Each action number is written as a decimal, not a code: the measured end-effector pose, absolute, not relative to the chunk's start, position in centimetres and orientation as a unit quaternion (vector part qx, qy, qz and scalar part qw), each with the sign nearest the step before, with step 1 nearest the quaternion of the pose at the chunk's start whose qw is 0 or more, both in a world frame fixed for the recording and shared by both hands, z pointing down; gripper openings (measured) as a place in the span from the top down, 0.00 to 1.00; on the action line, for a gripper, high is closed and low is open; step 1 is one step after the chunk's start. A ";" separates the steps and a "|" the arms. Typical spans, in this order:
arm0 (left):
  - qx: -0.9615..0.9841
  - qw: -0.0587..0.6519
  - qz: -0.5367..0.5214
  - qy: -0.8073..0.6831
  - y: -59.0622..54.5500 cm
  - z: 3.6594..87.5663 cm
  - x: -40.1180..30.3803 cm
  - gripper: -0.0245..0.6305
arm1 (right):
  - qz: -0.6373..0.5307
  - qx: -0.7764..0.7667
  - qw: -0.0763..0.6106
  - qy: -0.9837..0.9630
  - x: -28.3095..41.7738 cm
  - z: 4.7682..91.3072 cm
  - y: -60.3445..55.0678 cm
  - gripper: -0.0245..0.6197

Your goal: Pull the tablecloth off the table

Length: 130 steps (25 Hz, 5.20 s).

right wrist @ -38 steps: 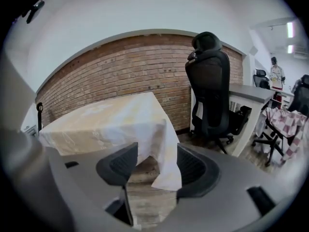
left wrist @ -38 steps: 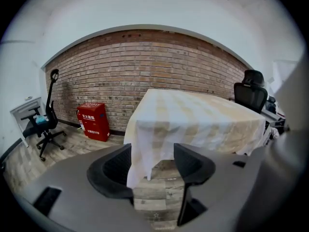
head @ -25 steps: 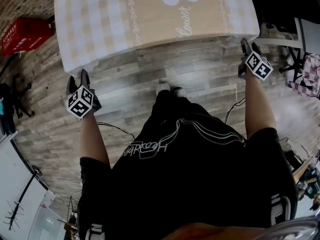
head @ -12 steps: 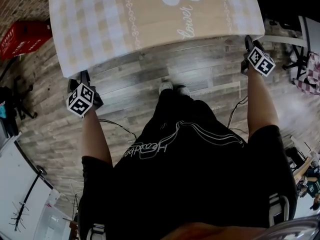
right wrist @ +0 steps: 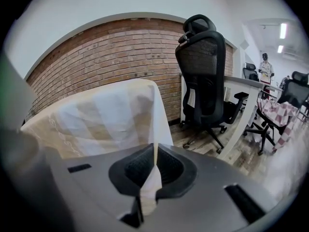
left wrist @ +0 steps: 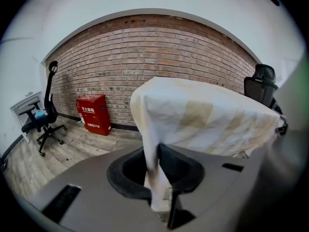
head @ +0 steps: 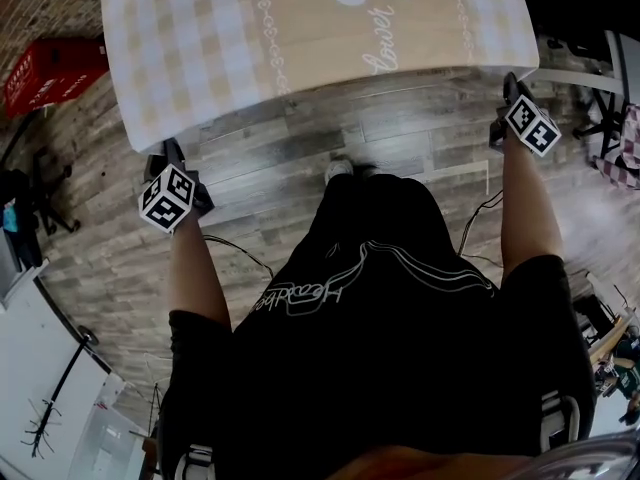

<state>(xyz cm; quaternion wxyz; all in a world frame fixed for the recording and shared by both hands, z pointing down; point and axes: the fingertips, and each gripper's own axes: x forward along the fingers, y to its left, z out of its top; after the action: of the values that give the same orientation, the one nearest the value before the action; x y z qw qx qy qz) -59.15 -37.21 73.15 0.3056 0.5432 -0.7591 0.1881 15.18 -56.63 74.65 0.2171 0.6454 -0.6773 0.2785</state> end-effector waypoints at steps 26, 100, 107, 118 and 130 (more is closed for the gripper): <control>0.495 0.321 0.162 -0.791 -31.6 65.8 -58.4 0.95 | 0.276 0.643 0.205 -0.684 16.1 66.8 -52.3 0.97; 0.645 0.241 0.003 -0.725 -28.1 42.3 -44.4 0.95 | 0.173 0.543 0.035 -0.821 13.5 42.2 -42.8 0.96; 0.647 0.240 -0.004 -0.724 -26.0 41.8 -42.9 0.95 | 0.174 0.529 0.024 -0.830 13.4 41.6 -40.6 0.96; 0.652 0.233 -0.002 -0.722 -23.2 41.0 -40.1 0.95 | 0.206 0.508 -0.018 -0.836 14.1 41.3 -37.9 0.96; 0.656 0.227 0.000 -0.720 -19.0 40.4 -36.1 0.95 | 0.200 0.485 -0.028 -0.851 15.4 41.4 -33.4 0.96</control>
<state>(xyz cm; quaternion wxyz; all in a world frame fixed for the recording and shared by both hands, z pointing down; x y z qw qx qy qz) -36.11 -18.97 40.37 0.2269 0.6557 -0.7201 -0.0002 15.44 -33.38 41.37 -0.0284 0.4846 -0.8511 0.1998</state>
